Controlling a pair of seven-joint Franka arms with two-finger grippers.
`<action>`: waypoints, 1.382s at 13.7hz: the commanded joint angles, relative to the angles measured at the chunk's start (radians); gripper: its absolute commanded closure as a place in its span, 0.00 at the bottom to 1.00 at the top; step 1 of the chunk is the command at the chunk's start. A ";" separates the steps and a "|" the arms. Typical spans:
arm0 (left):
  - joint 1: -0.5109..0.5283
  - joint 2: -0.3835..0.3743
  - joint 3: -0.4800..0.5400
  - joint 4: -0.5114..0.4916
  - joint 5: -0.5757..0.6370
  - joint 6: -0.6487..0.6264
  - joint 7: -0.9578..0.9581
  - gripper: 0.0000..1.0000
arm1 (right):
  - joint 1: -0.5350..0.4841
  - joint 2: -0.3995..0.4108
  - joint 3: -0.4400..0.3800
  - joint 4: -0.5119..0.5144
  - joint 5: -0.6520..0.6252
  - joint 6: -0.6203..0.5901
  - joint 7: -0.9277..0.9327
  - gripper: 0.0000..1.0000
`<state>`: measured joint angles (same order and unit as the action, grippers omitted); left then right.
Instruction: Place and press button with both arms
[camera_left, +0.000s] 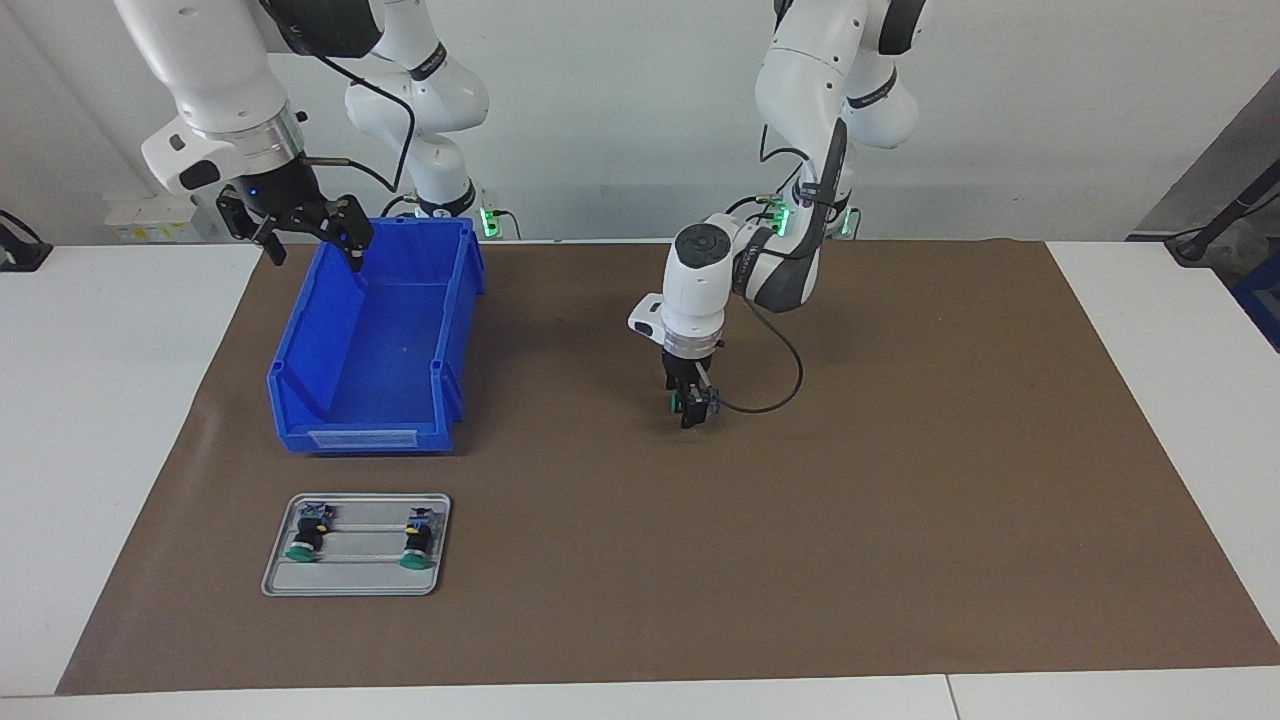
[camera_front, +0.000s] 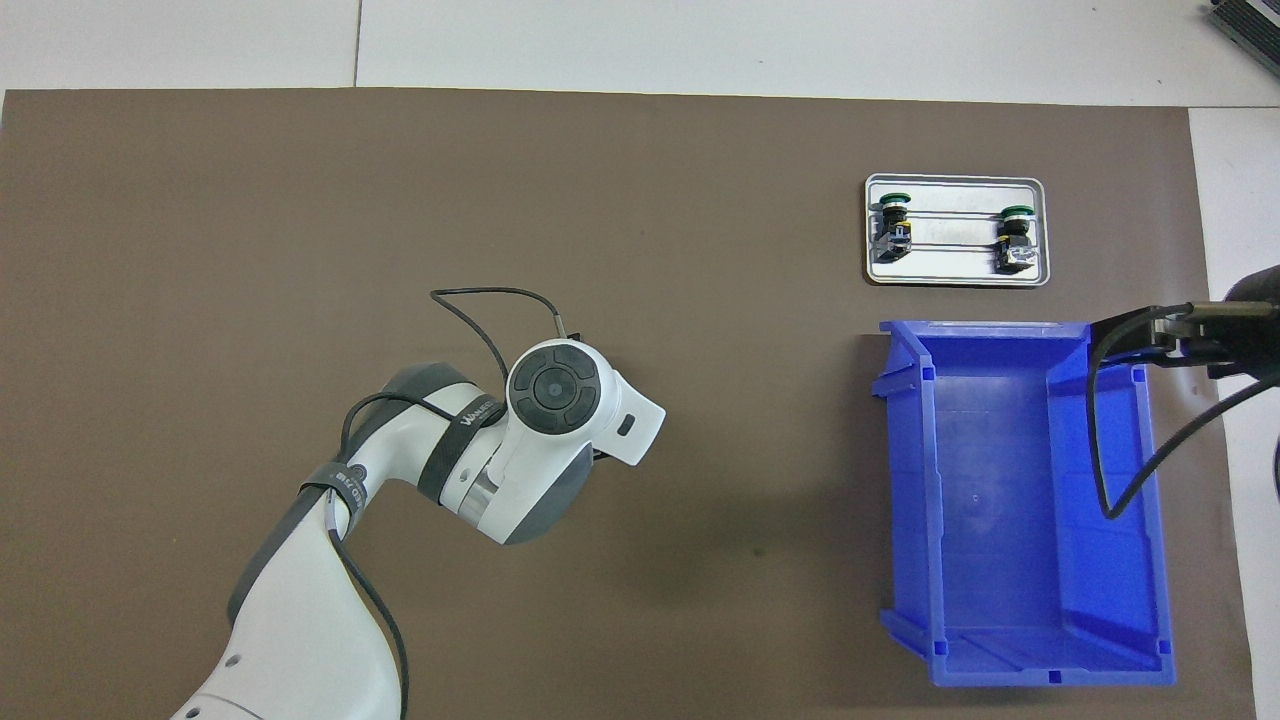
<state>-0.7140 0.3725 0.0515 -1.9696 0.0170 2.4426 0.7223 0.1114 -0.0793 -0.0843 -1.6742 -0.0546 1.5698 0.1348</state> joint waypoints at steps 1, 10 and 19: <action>-0.002 0.000 0.002 -0.018 0.027 0.032 -0.017 0.20 | -0.009 -0.022 0.008 -0.021 0.010 0.001 0.011 0.00; -0.005 0.000 0.004 -0.017 0.032 0.016 -0.017 0.70 | -0.009 -0.022 0.008 -0.021 0.010 0.001 0.011 0.00; 0.019 0.002 0.025 0.142 0.035 -0.161 -0.029 0.77 | -0.009 -0.022 0.008 -0.021 0.010 0.001 0.011 0.00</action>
<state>-0.7120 0.3712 0.0743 -1.8917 0.0232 2.3492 0.7189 0.1115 -0.0794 -0.0842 -1.6742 -0.0546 1.5699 0.1348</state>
